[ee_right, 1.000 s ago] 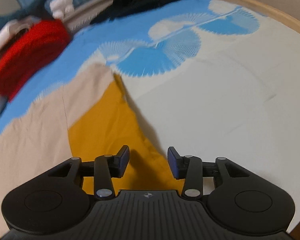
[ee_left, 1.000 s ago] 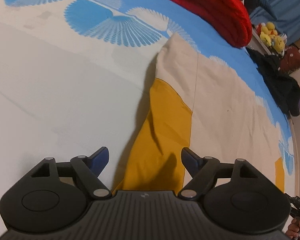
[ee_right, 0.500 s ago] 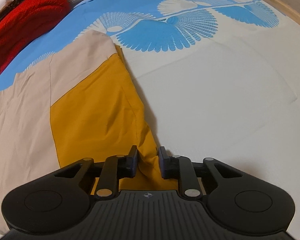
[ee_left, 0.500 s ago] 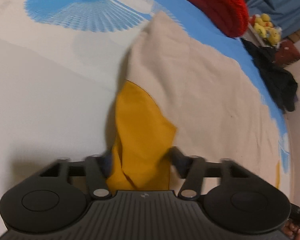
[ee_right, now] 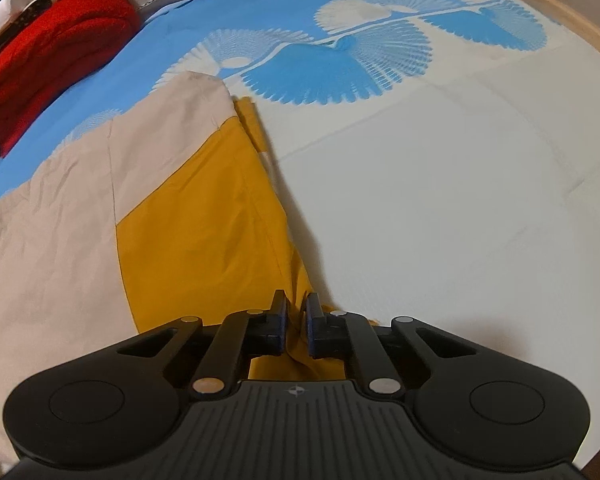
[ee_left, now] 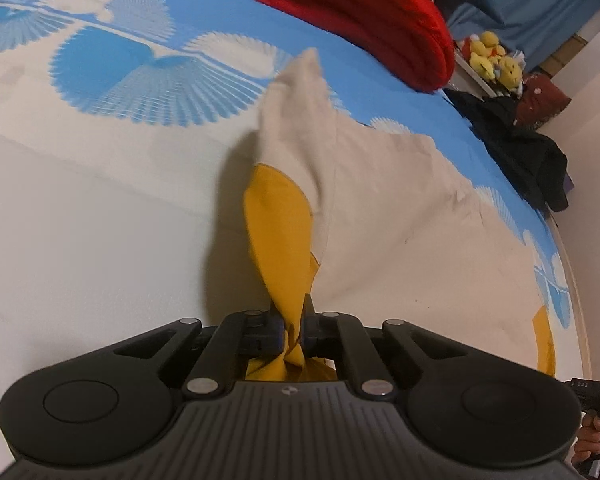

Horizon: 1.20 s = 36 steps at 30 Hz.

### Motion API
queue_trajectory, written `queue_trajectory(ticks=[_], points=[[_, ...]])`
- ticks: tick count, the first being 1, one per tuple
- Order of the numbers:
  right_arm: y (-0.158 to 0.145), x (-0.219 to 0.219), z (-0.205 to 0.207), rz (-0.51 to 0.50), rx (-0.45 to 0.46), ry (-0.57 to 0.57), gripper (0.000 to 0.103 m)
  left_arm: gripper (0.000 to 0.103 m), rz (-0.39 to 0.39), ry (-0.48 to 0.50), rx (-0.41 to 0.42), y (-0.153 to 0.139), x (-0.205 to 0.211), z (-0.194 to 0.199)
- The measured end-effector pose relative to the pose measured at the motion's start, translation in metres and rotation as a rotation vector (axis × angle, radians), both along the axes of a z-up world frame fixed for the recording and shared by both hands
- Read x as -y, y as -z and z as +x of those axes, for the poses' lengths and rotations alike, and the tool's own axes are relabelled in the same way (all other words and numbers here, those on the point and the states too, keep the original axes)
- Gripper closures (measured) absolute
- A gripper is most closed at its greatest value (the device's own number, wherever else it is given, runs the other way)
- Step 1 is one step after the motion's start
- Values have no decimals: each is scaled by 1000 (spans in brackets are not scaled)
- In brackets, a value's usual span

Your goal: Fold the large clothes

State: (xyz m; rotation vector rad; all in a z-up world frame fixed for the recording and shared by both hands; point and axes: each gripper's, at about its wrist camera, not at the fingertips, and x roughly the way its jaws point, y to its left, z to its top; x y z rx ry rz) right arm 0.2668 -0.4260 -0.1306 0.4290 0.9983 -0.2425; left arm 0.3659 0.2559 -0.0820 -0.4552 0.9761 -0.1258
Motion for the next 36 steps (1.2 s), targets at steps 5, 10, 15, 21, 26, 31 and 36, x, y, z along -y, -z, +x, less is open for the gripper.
queue_trajectory(ticks=[5, 10, 15, 21, 26, 31, 36], points=[[-5, -26, -4, -8, -42, -76, 95, 93, 3, -36, -43, -6, -28, -19], [-10, -23, -12, -41, -100, -35, 95, 51, 31, -121, -39, -19, -46, -32], [-18, -30, -17, -111, -85, -43, 88, 50, -41, -147, -66, -24, -56, -40], [-69, -38, -27, -315, 102, 7, 88, 45, -6, -138, -102, -27, -56, -46], [-121, -46, -49, -260, 346, -5, 71, 43, 10, -137, -74, -34, -53, -47], [-109, -63, -60, -260, 411, -85, 68, 40, 24, -128, -80, -33, -50, -42], [-94, -68, -53, -246, 331, -118, 68, 32, 4, -116, -103, -20, -45, -31]])
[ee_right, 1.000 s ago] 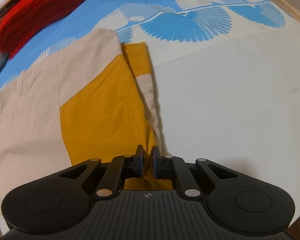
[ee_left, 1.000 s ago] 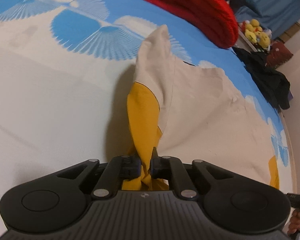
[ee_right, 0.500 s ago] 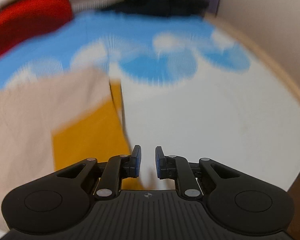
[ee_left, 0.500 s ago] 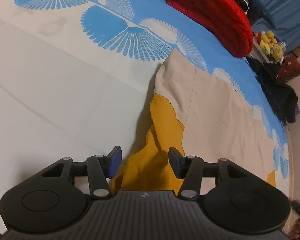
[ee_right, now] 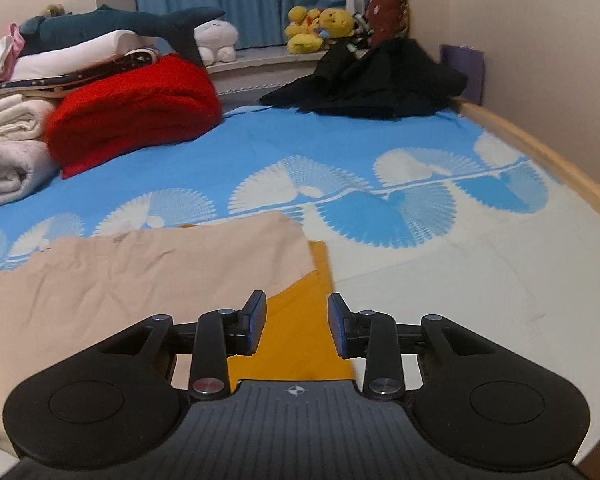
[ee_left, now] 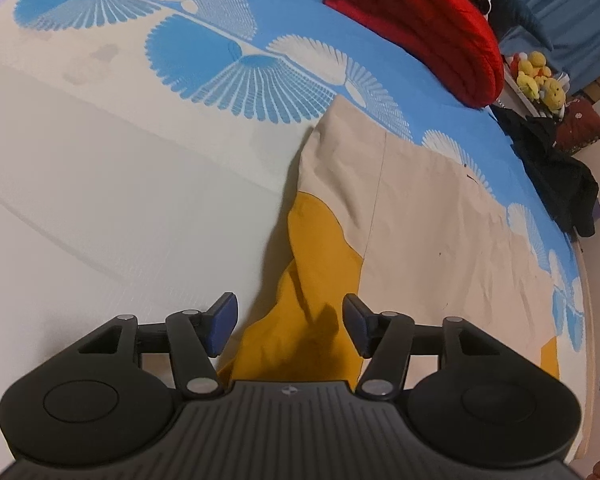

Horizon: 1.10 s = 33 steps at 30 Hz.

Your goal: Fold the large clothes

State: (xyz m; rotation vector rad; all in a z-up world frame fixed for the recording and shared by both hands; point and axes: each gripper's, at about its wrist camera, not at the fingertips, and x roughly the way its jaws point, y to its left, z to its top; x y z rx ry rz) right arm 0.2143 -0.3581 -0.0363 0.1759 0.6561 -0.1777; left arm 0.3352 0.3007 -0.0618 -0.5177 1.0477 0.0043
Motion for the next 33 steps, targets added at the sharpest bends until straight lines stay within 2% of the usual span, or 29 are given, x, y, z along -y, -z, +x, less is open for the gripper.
queue_trajectory(ticks=[5, 14, 22, 23, 25, 27, 30, 33], points=[[5, -7, 4, -27, -54, -46, 68, 26, -33, -7, -16, 17, 2, 12], [8, -5, 7, -27, -91, -69, 68, 26, -78, 6, -80, 52, 7, 31], [6, 9, 3, -4, -93, -46, 68, 26, -61, 93, -5, 60, 36, 47], [6, 10, 3, -5, -92, -46, 68, 31, -58, 103, 4, 61, 41, 48], [6, 12, 1, -8, -91, -44, 68, 47, -62, 118, 14, 63, 52, 50], [6, 15, 1, -6, -93, -37, 68, 72, -80, 131, 14, 65, 58, 52], [6, 17, 1, 2, -95, -24, 68, 88, -64, 159, 41, 58, 65, 51], [7, 16, 3, 13, -98, -14, 68, 95, -80, 159, 91, 41, 61, 44]])
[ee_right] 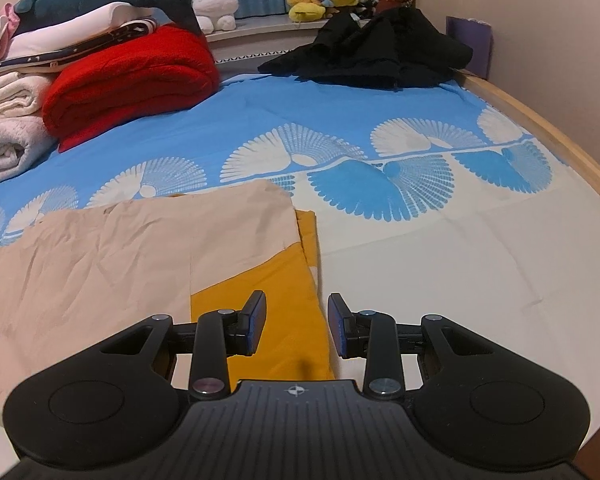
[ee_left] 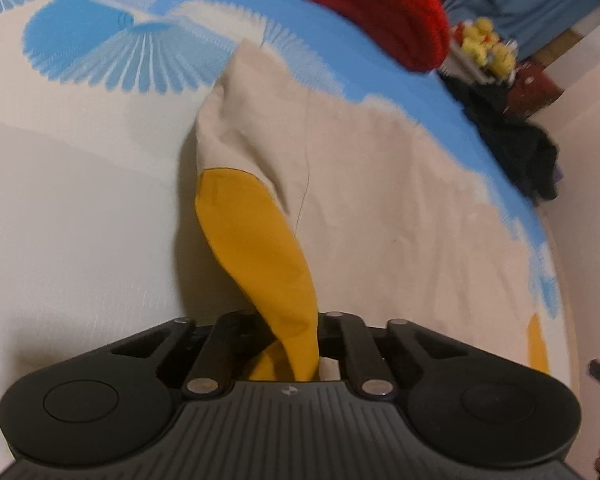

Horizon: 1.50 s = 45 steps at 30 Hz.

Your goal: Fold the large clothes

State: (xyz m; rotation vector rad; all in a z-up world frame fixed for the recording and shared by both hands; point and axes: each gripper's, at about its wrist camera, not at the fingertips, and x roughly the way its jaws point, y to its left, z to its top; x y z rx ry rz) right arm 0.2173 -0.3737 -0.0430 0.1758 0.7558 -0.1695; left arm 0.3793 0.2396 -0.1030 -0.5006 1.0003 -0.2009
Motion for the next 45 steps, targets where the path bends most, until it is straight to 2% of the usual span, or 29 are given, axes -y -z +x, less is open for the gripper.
queue_trajectory(ticks=[3, 5, 6, 7, 9, 11, 13, 14, 18, 21, 25, 29, 34, 35, 36, 37, 38, 40, 41, 42, 43, 45], points=[[0, -5, 2, 3, 4, -4, 68, 97, 2, -24, 63, -28, -8, -10], [-1, -9, 2, 7, 11, -9, 68, 97, 46, -28, 97, -48, -12, -18], [-2, -10, 3, 11, 15, -11, 68, 97, 69, -46, 86, -55, -16, -22], [-3, -11, 2, 15, 18, -12, 68, 97, 121, -54, 71, -60, -16, -25], [-3, -14, 2, 20, 20, -17, 68, 97, 336, -34, 44, -70, -8, -32], [-3, -17, 1, 19, 21, -28, 68, 97, 496, -28, -2, -72, 2, -36], [-4, -20, -2, 15, 25, -38, 68, 97, 550, -43, -8, -78, 9, -39], [-5, -20, -3, 14, 27, -40, 68, 97, 549, -53, 5, -85, 13, -40], [-7, -18, -7, 28, 32, -40, 68, 97, 473, -32, 131, -125, 51, -49], [-7, -15, -8, 24, 28, -39, 68, 97, 379, 26, 198, -145, 101, -50], [-8, -9, -11, 19, 27, -33, 68, 97, 320, 129, 266, -158, 181, -54], [-7, -1, -13, 15, 19, -18, 68, 97, 244, 221, 282, -155, 256, -55], [-7, 9, -14, 22, 19, 8, 68, 96, 197, 350, 216, -119, 343, -53], [-7, 11, -14, 21, 18, 11, 68, 91, 197, 378, 186, -109, 360, -52], [-7, 11, -13, 21, 19, 14, 68, 75, 188, 409, 146, -99, 374, -50], [-7, 12, -12, 26, 23, 18, 68, 68, 158, 436, 111, -91, 383, -47], [-8, 13, -11, 32, 27, 21, 68, 54, 117, 447, 84, -86, 384, -43], [-8, 13, -10, 47, 36, 24, 68, 41, -27, 466, 45, -90, 373, -39], [-9, 14, -10, 61, 47, 22, 68, 32, -89, 469, 54, -96, 364, -39], [-10, 13, -10, 77, 60, 18, 68, 26, -150, 468, 82, -106, 351, -38], [-12, 11, -10, 93, 74, 11, 68, 25, -202, 461, 117, -116, 336, -39], [-15, 5, -9, 125, 101, -9, 68, 24, -242, 412, 174, -130, 304, -42]])
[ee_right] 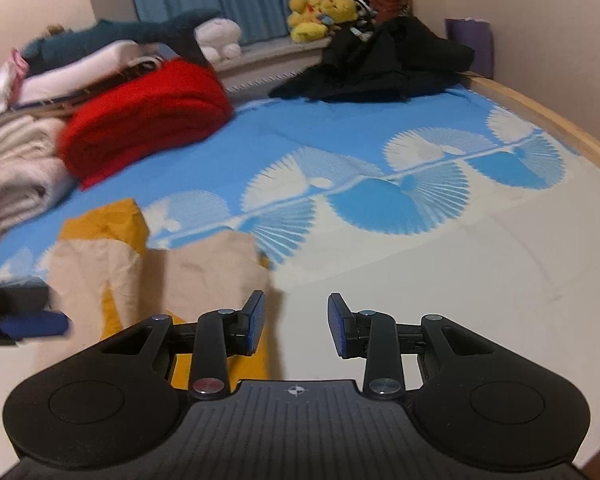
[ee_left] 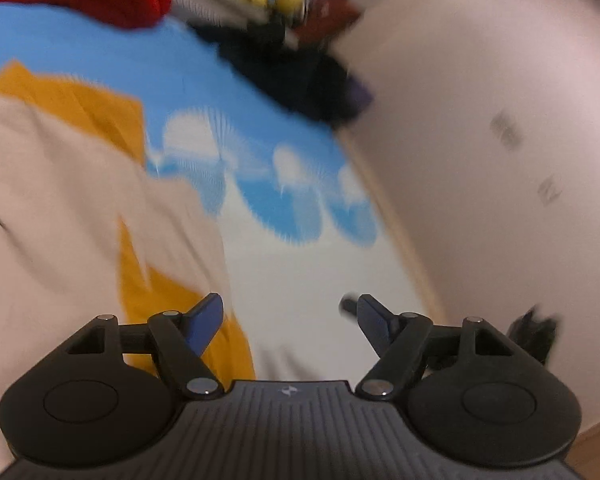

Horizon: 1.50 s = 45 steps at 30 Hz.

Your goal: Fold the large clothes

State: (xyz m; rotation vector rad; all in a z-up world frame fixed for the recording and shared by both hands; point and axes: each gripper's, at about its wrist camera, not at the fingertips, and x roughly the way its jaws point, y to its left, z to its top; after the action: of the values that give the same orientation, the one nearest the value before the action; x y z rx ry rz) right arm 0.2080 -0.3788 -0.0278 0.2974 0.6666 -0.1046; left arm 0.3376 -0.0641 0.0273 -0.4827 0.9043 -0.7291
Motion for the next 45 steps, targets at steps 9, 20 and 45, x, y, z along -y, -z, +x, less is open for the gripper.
queue_trajectory(ticks=[9, 20, 45], points=[[27, -71, 41, 301, -139, -239, 55, 25, 363, -237, 3, 26, -94, -11], [12, -77, 26, 264, -25, -283, 102, 24, 444, -200, 23, 23, -116, -19], [104, -25, 27, -27, -415, -124, 103, 17, 739, 224, -8, 114, -16, -36]])
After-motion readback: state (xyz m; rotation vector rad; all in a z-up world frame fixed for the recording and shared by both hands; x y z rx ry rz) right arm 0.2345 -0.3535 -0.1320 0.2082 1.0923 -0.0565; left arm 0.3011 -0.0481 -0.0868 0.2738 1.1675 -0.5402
